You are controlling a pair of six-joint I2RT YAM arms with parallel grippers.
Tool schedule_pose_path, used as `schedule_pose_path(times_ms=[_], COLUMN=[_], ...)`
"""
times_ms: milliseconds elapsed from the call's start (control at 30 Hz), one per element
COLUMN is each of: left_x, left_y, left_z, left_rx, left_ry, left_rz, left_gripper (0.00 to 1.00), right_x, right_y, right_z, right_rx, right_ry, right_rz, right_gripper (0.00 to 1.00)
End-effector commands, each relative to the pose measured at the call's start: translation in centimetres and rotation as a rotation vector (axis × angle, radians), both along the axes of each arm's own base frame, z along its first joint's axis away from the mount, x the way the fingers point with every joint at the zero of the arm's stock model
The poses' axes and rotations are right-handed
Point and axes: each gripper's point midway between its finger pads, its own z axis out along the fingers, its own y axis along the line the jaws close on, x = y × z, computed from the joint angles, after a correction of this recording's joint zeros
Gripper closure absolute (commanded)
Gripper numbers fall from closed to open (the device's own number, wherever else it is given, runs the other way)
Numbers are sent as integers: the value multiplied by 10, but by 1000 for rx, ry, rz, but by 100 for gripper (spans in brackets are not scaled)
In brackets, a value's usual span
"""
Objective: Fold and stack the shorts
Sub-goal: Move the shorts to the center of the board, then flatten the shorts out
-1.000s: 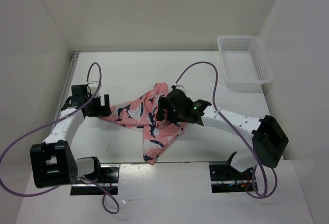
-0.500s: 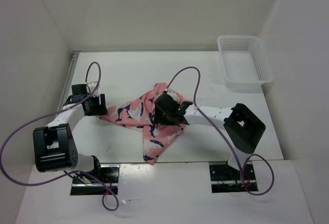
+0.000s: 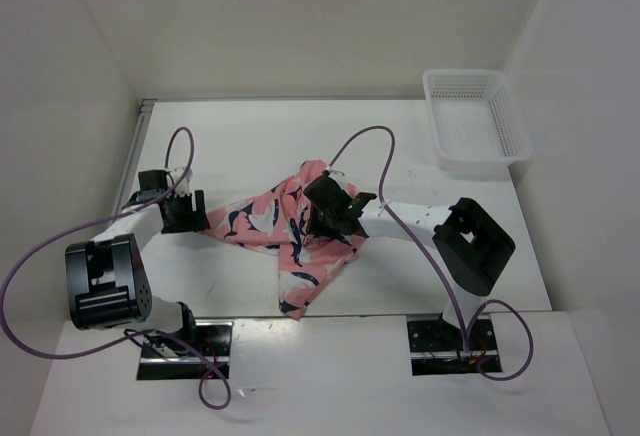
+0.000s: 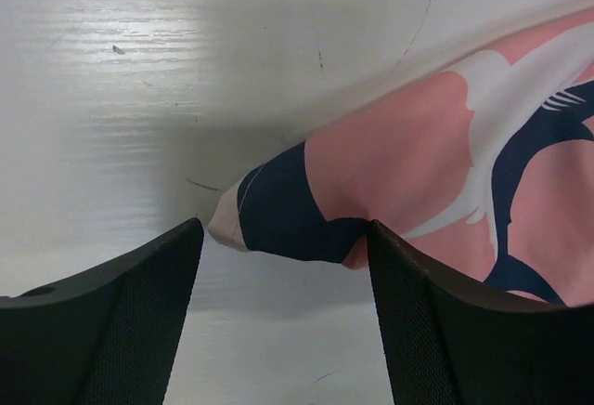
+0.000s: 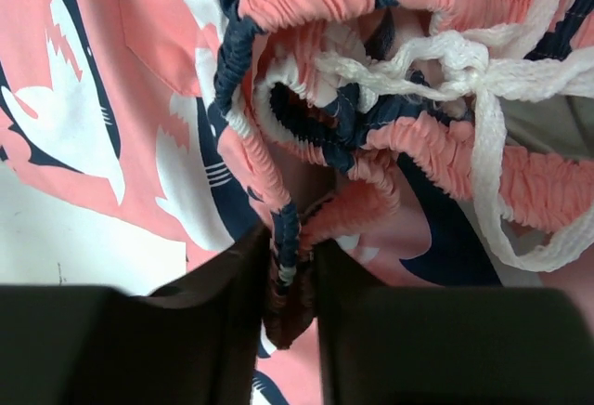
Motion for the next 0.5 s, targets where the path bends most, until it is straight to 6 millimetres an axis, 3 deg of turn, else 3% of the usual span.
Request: schedule_pose_path(times_ms=[0,67,167,233,400,467], left_x=[12,14,19,19,28,30], left_y=[-3,-9,-10,-9,3,4], left_z=[3,-1,0,0,13,14], left_rx=[-23,-53,-59,-59,-32,-34], left_ry=[-49,-49,-60,-60,-92,-84], left_rz=[-25,-42,-48,-48,-18,-17], left_gripper=[22,30,39,50,70,88], right_x=[19,18,18,16,12,14], right_y=[10,7,6,4,-9,-14], right_z=[19,19,25,25,23,29], right_rx=[59,54,61,59,43,55], right_ry=[-67,-72,-78,-77,-75,-85], right_rz=[-52,-58,-58,-58,-74,-85], right_gripper=[73,81,82,82,85,87])
